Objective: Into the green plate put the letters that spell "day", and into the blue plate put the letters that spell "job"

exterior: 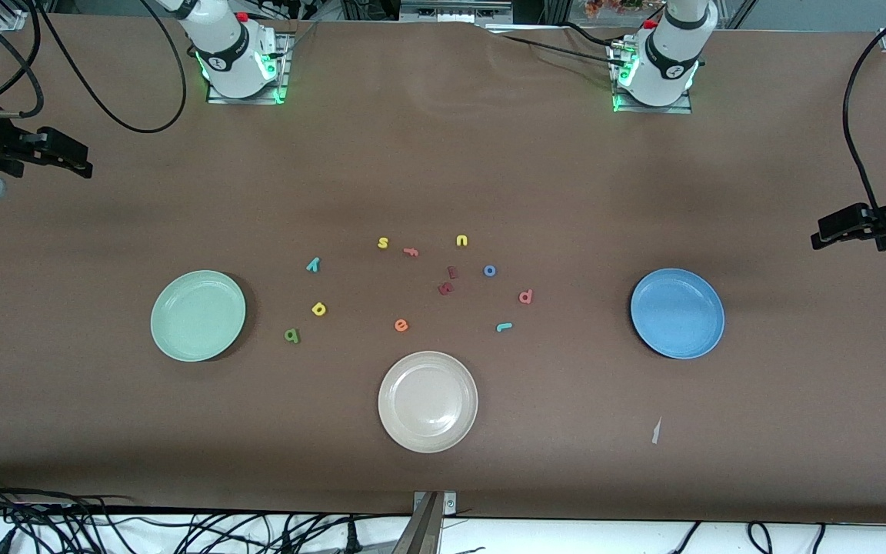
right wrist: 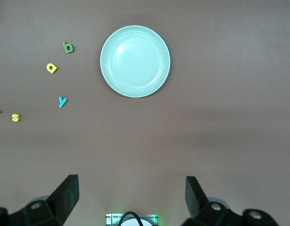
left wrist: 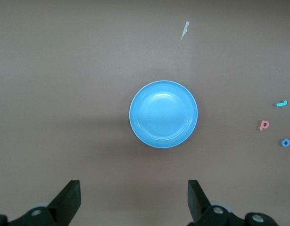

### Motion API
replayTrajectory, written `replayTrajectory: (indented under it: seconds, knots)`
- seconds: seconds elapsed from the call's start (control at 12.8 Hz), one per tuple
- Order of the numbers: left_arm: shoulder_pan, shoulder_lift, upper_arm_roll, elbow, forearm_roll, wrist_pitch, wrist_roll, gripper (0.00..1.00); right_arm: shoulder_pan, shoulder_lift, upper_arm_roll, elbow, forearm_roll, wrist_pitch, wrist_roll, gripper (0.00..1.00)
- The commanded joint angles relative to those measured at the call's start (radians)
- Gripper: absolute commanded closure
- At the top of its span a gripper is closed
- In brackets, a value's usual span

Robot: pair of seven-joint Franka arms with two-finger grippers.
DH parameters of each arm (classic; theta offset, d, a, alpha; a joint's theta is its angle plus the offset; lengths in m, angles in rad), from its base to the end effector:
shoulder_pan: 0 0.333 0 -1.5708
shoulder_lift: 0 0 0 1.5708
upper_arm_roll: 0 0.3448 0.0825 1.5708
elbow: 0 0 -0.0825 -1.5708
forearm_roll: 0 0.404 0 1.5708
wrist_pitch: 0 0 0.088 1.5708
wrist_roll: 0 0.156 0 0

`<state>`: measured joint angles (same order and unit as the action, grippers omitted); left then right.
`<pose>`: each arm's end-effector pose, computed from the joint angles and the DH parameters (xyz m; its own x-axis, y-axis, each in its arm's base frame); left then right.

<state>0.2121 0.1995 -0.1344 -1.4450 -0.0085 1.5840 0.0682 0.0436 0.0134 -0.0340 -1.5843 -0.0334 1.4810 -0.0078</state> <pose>0.6338 0.0554 0.5472 0.9984 0.0106 -0.0562 0.0128 -0.9992 0.0389 0.5624 0.0001 0.5832 0.9931 0.0143 -0.1166 0.0182 -0.9993 0.0329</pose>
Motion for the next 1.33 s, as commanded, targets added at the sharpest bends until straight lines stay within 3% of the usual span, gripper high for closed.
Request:
replayTrajectory:
  seconds: [0.0,1.25]
  knots:
    - [-0.002,-0.002,0.002,0.006,-0.019,0.001,0.022,0.0,0.001,-0.006,0.0,0.001,0.007,0.002,0.003,0.0]
    - [0.004,0.0,0.002,0.006,-0.019,0.01,0.022,0.0,0.001,0.0,0.0,-0.003,0.024,0.027,0.005,0.0]
